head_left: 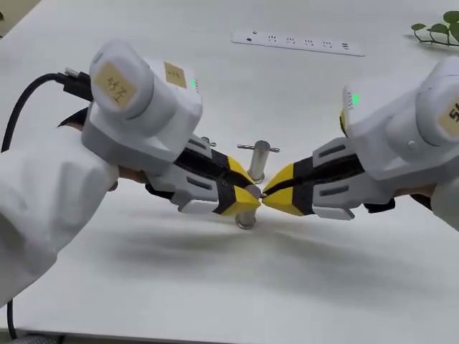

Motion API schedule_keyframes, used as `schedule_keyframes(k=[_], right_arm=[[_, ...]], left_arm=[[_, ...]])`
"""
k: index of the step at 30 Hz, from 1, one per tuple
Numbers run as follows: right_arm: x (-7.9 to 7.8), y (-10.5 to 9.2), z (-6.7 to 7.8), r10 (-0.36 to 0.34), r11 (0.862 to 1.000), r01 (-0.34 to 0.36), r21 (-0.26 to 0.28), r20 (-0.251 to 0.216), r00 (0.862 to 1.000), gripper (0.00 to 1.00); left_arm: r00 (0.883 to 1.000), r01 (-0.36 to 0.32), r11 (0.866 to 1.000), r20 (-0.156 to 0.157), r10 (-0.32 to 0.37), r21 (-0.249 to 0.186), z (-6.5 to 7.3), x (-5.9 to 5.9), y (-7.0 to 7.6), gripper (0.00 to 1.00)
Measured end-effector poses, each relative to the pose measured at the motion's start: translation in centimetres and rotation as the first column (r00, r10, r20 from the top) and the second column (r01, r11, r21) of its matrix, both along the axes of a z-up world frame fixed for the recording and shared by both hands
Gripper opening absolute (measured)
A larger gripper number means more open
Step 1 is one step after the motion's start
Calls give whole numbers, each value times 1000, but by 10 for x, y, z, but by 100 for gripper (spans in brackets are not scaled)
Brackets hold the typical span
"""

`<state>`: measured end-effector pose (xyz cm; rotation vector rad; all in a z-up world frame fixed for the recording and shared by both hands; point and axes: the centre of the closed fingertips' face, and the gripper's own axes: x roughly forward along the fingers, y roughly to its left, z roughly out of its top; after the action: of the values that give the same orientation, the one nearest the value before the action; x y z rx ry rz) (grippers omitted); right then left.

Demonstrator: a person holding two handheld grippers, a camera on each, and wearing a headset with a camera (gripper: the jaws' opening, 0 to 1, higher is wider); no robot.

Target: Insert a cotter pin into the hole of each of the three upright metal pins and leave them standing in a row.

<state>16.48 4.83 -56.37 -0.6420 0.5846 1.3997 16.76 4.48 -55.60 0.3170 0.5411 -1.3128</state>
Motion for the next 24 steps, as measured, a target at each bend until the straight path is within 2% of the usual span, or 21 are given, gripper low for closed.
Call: schedule_keyframes(k=[2, 5, 7, 8, 9, 11, 15, 17, 21, 24], right_arm=[[1, 0, 0, -3, 1000, 3, 4, -1, 1000, 0], [2, 0, 2, -4, 1000, 4, 7, 6, 1000, 10], [3, 2, 4, -12, 1000, 12, 13, -1, 1000, 13], [2, 3, 6, -20, 1000, 20, 22, -12, 1000, 13], [2, 4, 6, -24, 999, 25, 25, -17, 1000, 13], [2, 6, 6, -27, 999, 27, 29, -19, 999, 14], [0, 10, 2, -34, 999, 35, 27, -40, 999, 19], [-1, 13, 1, -35, 999, 36, 31, -45, 998, 19], [-2, 15, -2, -38, 999, 40, 29, -57, 998, 19], [-2, 16, -3, -39, 999, 41, 30, -66, 997, 19]], left_arm=[[1000, 1, 1000, 0, -1, -2, 0, 0, 0, 10], [1000, 6, 1000, 4, -6, 0, -1, -1, 0, 15], [1000, 4, 1000, 8, -4, 8, -2, -3, 3, 30], [1000, -3, 1000, 24, 3, 19, -3, -2, 6, 35], [1000, -12, 1000, 25, 11, 17, -3, -2, 8, 41], [1000, -24, 1000, 8, 24, -4, 0, -4, 12, 45], [999, -31, 998, -29, 30, -59, 3, -16, 19, 65], [997, -58, 995, -48, 55, -80, 3, -20, 23, 73], [994, -91, 993, -63, 87, -74, -1, -24, 33, 86], [990, -117, 991, -89, 111, -67, -5, -28, 38, 98]])
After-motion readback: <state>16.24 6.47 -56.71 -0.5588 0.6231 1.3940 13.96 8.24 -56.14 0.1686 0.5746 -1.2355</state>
